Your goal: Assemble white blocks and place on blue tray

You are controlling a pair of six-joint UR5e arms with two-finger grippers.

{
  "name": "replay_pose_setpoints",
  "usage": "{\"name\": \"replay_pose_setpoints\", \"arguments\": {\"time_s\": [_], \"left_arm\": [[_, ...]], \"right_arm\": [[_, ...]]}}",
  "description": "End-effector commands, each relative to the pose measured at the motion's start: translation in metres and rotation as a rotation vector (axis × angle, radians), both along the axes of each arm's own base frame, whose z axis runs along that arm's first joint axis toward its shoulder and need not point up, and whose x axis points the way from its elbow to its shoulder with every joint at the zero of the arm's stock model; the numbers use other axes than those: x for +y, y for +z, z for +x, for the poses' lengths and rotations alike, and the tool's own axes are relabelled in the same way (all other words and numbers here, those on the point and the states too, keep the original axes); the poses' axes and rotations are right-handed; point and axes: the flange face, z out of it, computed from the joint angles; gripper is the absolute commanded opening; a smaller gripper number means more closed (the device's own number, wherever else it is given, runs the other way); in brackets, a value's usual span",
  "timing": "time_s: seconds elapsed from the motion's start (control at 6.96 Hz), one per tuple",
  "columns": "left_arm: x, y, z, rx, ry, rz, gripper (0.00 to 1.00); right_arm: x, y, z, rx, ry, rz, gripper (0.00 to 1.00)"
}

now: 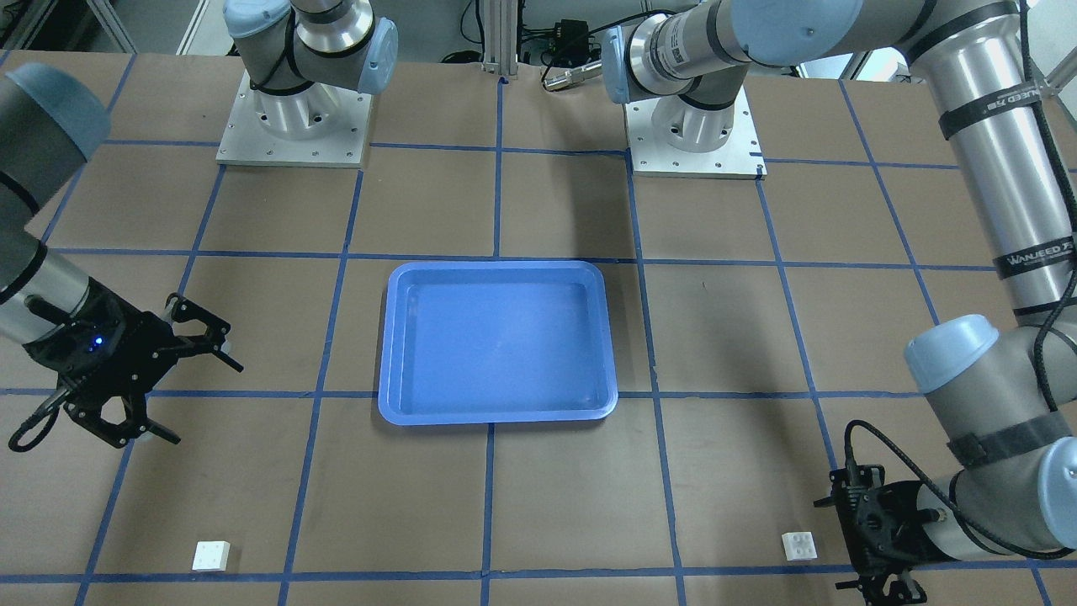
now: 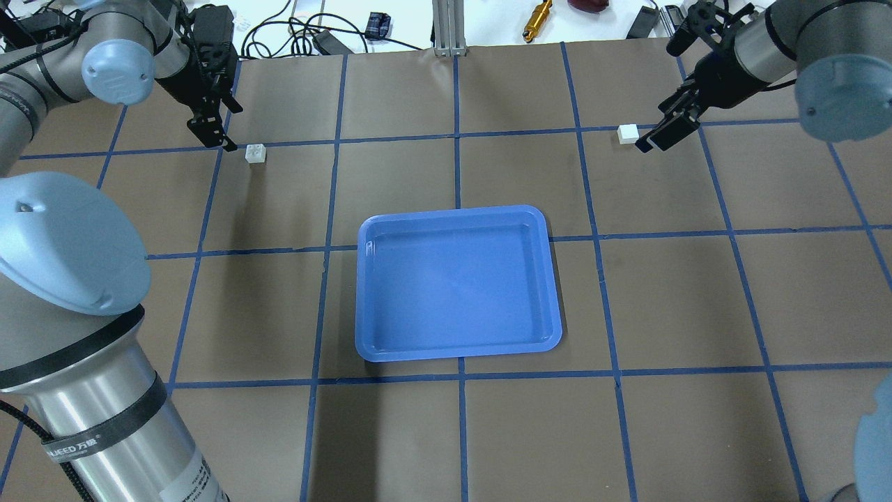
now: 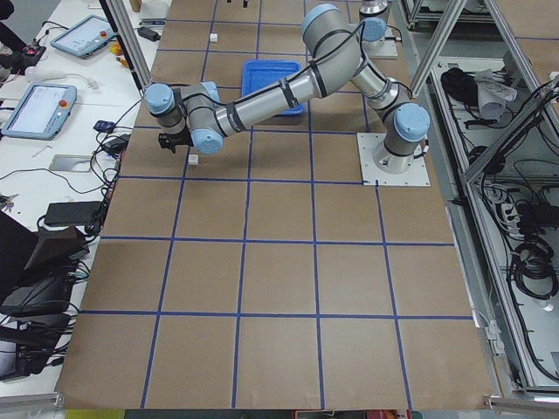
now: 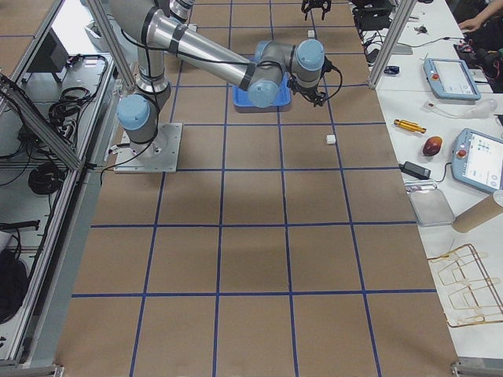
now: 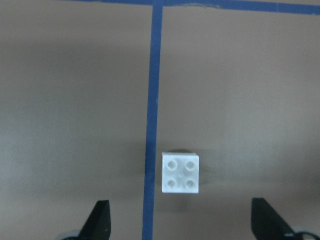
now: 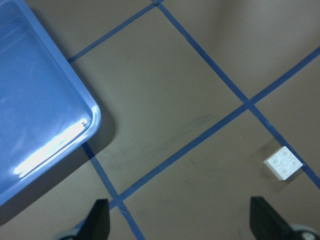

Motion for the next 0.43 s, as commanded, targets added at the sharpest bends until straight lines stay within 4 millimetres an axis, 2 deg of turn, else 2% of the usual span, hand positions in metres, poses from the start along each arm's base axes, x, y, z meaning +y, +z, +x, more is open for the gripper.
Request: {"name": "replay_pose_setpoints", "arguments": {"time_s": [0.0,0.14,0.29], "left_arm": [[-0.001,-0.027,0.004,0.07,0.007,0.013,1.0],[0.003,-0.038,0.004,0.076,0.009,0.034,1.0],[0.01,-0.046,0.014,0.083,0.025,0.05,1.0]], "right_arm": [[-0.04,-0.025,-0.019,-0.018,0.078,-0.053,0.99],[-0.053,-0.045,-0.028,-0.018,0.124,-0.059,0.99],[-0.064,-0.063,-0.033,-0.016,0.169,-0.065,0.96]]}}
